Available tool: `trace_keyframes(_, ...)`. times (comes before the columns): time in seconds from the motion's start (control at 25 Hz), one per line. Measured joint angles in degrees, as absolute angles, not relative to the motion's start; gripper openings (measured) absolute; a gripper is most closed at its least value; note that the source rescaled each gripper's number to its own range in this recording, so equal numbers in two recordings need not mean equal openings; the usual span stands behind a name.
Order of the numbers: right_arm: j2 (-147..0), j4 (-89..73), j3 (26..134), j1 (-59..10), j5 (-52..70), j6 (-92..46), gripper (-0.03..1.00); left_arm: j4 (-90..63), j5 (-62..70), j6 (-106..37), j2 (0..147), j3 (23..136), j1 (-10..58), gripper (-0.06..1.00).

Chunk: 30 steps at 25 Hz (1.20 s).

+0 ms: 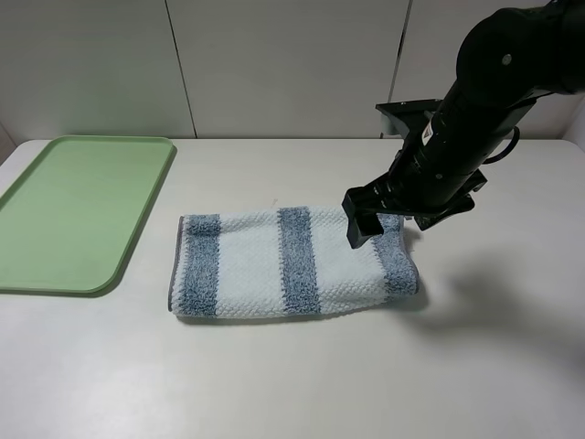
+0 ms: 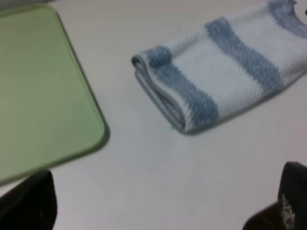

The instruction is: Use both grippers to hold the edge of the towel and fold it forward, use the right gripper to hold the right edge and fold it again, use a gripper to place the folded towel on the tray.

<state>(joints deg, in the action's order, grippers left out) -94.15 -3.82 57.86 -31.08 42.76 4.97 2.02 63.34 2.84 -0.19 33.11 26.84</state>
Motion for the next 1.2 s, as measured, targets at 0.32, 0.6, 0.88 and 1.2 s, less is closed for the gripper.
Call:
trace_keyframes(0.32,-94.15,-4.18,57.86,-31.08,42.76,4.97,1.00,0.88,64.64,2.84,-0.45,29.17,26.84,0.91)
trace_keyframes(0.6,-94.15,-4.25,57.86,-31.08,42.70,4.92,1.00,1.11,64.78,0.35,-0.45,29.10,26.84,0.91)
trace_keyframes(0.88,-94.15,-4.25,57.86,-31.08,42.47,3.70,1.00,1.06,64.78,-0.31,-0.45,29.10,26.84,0.91)
trace_keyframes(1.2,-94.15,-4.25,57.86,-31.08,41.64,3.70,1.00,0.99,64.78,-0.35,-0.45,29.10,18.44,0.91)
